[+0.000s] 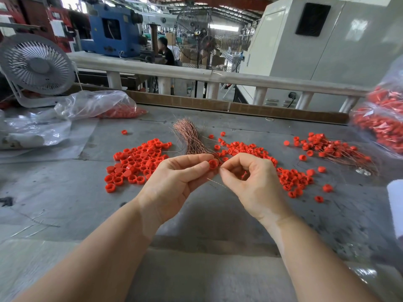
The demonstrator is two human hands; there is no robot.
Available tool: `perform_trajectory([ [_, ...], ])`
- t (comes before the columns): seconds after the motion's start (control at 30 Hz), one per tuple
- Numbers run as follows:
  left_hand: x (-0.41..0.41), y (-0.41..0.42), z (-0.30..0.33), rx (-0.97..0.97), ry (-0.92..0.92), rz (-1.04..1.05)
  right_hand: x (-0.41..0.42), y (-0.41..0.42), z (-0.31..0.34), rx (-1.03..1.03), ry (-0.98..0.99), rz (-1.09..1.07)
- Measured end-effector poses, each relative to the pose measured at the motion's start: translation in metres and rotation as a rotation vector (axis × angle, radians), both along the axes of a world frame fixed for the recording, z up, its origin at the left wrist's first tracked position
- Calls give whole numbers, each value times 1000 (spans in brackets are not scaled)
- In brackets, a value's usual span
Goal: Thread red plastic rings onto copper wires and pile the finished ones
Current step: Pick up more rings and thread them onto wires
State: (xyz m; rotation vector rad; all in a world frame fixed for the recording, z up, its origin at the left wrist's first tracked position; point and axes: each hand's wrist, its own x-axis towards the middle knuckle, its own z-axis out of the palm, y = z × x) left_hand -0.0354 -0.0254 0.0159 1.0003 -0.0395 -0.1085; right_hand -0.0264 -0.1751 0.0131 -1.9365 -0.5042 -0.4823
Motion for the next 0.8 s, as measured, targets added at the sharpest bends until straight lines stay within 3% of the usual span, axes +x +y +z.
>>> perform_trajectory([
  [0.8,1,2,0,12,-19,-14,0,-1,4,66,63,29],
])
